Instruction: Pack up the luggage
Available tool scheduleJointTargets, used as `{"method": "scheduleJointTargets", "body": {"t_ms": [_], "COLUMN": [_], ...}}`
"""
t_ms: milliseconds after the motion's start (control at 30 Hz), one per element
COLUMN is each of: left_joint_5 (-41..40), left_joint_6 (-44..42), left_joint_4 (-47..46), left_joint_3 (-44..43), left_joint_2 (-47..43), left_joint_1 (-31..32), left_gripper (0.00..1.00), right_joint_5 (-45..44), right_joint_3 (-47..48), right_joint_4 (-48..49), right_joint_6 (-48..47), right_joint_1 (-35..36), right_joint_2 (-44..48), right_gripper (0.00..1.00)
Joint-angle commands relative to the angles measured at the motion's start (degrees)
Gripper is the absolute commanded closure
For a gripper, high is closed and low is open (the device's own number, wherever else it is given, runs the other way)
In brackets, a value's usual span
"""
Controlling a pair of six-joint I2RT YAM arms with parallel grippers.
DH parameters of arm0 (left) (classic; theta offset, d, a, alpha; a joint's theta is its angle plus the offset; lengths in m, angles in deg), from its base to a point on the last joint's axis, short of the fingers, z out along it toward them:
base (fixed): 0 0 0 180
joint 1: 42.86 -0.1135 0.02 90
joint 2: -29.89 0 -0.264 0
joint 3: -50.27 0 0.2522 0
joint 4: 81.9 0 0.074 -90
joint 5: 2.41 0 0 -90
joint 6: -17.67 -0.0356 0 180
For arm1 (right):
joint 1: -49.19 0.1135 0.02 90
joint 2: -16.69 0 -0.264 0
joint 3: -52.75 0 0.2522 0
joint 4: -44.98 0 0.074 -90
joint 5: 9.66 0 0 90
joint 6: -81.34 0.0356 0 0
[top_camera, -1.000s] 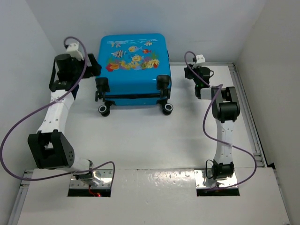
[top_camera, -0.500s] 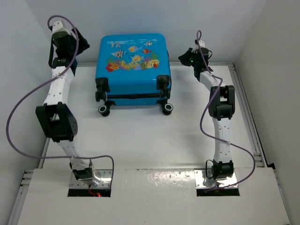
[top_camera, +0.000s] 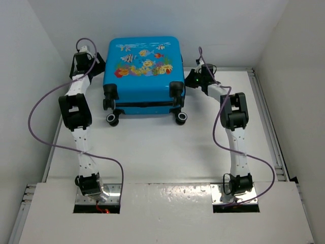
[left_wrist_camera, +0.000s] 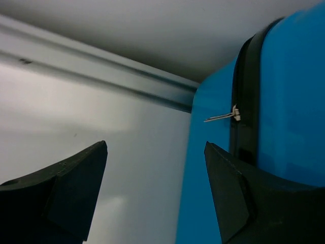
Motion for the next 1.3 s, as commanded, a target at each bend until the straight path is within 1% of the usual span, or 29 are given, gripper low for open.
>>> {"method": "scheduleJointTargets", "body": {"t_ms": [0, 33, 100, 133, 167, 200, 233, 333, 367, 400, 500, 533, 567, 600, 667, 733, 833, 867, 900, 933, 967, 1000, 1033, 1067, 1100, 1167, 1200, 1233, 1267], "left_joint_5": [11.44, 16.15, 20.39, 25.38, 27.17, 27.79, 29.71, 30.35, 31.74, 32.28, 33.68, 34.38, 35.09, 35.62, 36.32, 38.25, 40.28, 40.28, 39.67, 38.8, 37.57, 33.9, 30.73, 26.96, 19.09, 11.75, 8.15, 0.89, -2.14], "left_joint_6": [-2.46, -1.94, -2.81, -2.82, -3.6, -6.04, -8.24, -13.26, -13.89, -13.89, -11.62, -10.91, -10.9, -10.38, -9.59, -9.59, -9.06, -9.06, -9.06, -9.06, -9.06, -8.36, -7.66, -6.52, -5.9, -5.2, -3.97, -3.35, -3.34], "left_joint_4": [-6.21, -8.56, -10.16, -11.3, -12.01, -12.01, -12.01, -12.01, -12.8, -12.11, -11.57, -11.57, -11.57, -10.79, -11.31, -10.79, -10.78, -12.52, -13.32, -13.85, -13.86, -14.82, -15.52, -16.4, -15.89, -15.88, -18.4, -19.39, -20.18], "left_joint_3": [-3.59, -2.29, -1.32, 0.78, 1.84, 2.9, 5.43, 9.66, 9.68, 9.16, 3.02, 1.17, -2.76, -4.37, -5.79, -5.79, -0.89, 2.79, 4.13, 5.01, 5.54, 5.55, 5.55, 5.55, 2.94, 1.25, 1.24, 1.24, 0.46], "left_joint_2": [3.72, 4.34, 5.48, 5.48, 5.49, 4.01, 3.03, -0.83, -0.84, -0.84, 2.57, 3.8, 5.03, 7.05, 7.68, 8.21, 5.93, 3.75, 2.86, 2.15, 1.62, 0.83, 0.83, 0.22, 0.21, -0.57, -1.45, -3.37, -4.26], "left_joint_1": [0.76, 1.29, 1.99, 3.3, 3.83, 4.54, 6.11, 8.93, 9.55, 10.08, 11.92, 11.93, 12.71, 13.59, 14.47, 15.35, 17.63, 18.16, 19.04, 19.57, 20.36, 20.36, 20.36, 20.36, 19.84, 18.44, 16.25, 15.1, 13.87], "left_gripper": [0.18, 0.18, 0.18, 0.18, 0.2, 0.2, 0.21, 0.2, 0.2, 0.18, 0.16, 0.16, 0.16, 0.16, 0.14, 0.12, 0.09, 0.07, 0.01, 0.01, 0.01, 0.01, 0.01, 0.01, 0.01, 0.01, 0.01, 0.01, 0.01], "right_joint_5": [7.3, 7.48, 9.74, 10.46, 13.08, 14.23, 16.16, 19.08, 20.73, 21.36, 22.85, 23.03, 23.21, 23.65, 24.79, 25.57, 27.6, 28.04, 28.39, 28.4, 28.31, 27.35, 26.47, 23.94, 21.65, 18.84, 16.99, 16.36, 15.83], "right_joint_3": [-0.97, -2.45, -6.22, -9.38, -12.37, -13.79, -18.59, -23.9, -28.7, -30.14, -38.57, -39.72, -40.78, -43.14, -44.56, -47.11, -49.92, -51.84, -53.52, -55.01, -55.9, -58.43, -59.24, -59.68, -60.47, -60.3, -59.69, -59.42, -58.99], "right_joint_4": [4.69, 5.83, 7.59, 10.81, 11.63, 13.9, 14.97, 19.97, 20.6, 22.34, 28.93, 30.34, 31.05, 31.32, 33.52, 35.18, 39.14, 40.71, 42.21, 42.83, 45.54, 46.61, 47.75, 50.2, 53.35, 57.84, 60.39, 62.59, 63.57], "right_joint_6": [0.26, -0.18, -2.11, -2.82, -4.82, -5.71, -6.51, -10.72, -11.34, -12.83, -14.15, -14.25, -14.86, -16.34, -17.76, -20.48, -24.25, -25.23, -26.28, -29.77, -30.94, -35.91, -37.35, -38.32, -39.55, -39.74, -39.56, -39.56, -39.74], "right_joint_1": [3.28, 3.81, 5.04, 5.48, 7.14, 7.41, 7.85, 10.66, 11.63, 12.77, 15.23, 16.11, 16.38, 16.82, 18.4, 19.89, 22.0, 23.05, 23.5, 25.15, 25.78, 27.35, 28.76, 29.56, 30.26, 32.37, 33.07, 33.34, 33.87], "right_joint_2": [0.65, 1.78, 3.1, 6.24, 7.32, 10.55, 11.62, 17.5, 19.53, 20.59, 26.38, 27.36, 27.89, 28.5, 30.61, 31.94, 33.87, 35.26, 35.63, 35.98, 36.85, 37.03, 37.21, 37.12, 36.34, 35.19, 33.71, 33.17, 32.82], "right_gripper": [1.0, 1.0, 1.0, 1.0, 1.0, 1.0, 1.0, 1.0, 1.0, 1.0, 1.0, 1.0, 1.0, 1.0, 1.0, 1.0, 1.0, 1.0, 1.0, 1.0, 1.0, 1.0, 1.0, 1.0, 1.0, 1.0, 1.0, 1.0, 1.0]}}
